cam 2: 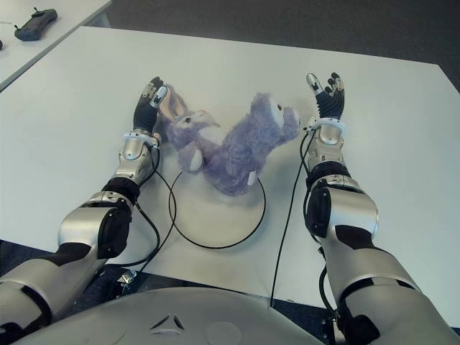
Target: Put the doll into the plate.
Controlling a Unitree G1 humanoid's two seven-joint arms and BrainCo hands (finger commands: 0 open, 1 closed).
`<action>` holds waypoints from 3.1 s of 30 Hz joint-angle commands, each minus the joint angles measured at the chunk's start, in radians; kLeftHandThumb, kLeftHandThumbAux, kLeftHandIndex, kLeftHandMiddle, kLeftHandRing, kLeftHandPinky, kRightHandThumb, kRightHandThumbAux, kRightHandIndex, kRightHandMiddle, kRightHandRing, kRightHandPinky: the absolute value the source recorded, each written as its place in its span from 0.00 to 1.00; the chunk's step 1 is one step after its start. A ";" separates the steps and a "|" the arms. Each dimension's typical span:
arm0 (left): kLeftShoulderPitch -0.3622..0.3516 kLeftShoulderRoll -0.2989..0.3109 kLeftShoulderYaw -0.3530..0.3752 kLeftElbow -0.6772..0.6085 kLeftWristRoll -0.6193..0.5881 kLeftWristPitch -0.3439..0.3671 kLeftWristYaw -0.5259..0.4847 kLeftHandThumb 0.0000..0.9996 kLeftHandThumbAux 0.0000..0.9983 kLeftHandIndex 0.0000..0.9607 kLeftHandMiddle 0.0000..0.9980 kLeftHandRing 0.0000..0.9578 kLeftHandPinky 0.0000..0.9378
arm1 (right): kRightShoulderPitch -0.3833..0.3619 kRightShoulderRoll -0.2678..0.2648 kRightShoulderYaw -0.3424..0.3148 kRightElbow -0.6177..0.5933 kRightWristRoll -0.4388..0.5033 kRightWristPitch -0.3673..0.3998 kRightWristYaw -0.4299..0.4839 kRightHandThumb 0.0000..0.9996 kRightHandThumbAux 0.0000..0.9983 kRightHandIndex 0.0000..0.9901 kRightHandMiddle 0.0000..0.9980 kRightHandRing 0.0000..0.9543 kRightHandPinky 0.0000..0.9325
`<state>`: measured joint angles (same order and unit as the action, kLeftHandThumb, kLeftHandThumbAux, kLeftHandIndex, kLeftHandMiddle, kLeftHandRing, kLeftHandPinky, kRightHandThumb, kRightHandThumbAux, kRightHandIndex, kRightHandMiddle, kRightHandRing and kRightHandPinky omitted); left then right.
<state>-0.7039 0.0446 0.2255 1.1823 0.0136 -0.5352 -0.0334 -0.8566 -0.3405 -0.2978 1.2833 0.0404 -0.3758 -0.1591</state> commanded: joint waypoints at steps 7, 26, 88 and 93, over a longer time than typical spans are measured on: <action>0.266 -0.035 0.027 0.167 -0.021 0.140 -0.002 0.00 0.39 0.00 0.00 0.00 0.00 | 0.094 0.099 0.032 0.038 -0.023 0.021 -0.015 0.00 0.59 0.02 0.01 0.00 0.00; 0.269 -0.031 0.012 0.164 -0.004 0.129 0.007 0.00 0.38 0.00 0.00 0.00 0.00 | 0.149 0.190 0.076 0.052 -0.060 0.009 -0.048 0.00 0.61 0.01 0.00 0.00 0.00; 0.283 -0.034 0.094 0.153 -0.060 0.102 -0.113 0.00 0.42 0.00 0.00 0.00 0.00 | 0.407 0.380 -0.015 0.063 -0.034 -0.202 -0.064 0.00 0.60 0.07 0.07 0.05 0.02; 0.285 -0.034 0.094 0.152 -0.060 0.101 -0.111 0.00 0.41 0.00 0.00 0.00 0.00 | 0.421 0.384 0.008 0.064 -0.069 -0.217 -0.119 0.00 0.57 0.10 0.08 0.06 0.04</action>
<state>-0.6917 0.0569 0.2999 1.1825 -0.0196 -0.5186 -0.1192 -0.7441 -0.0593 -0.3085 1.2230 0.0006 -0.5842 -0.1983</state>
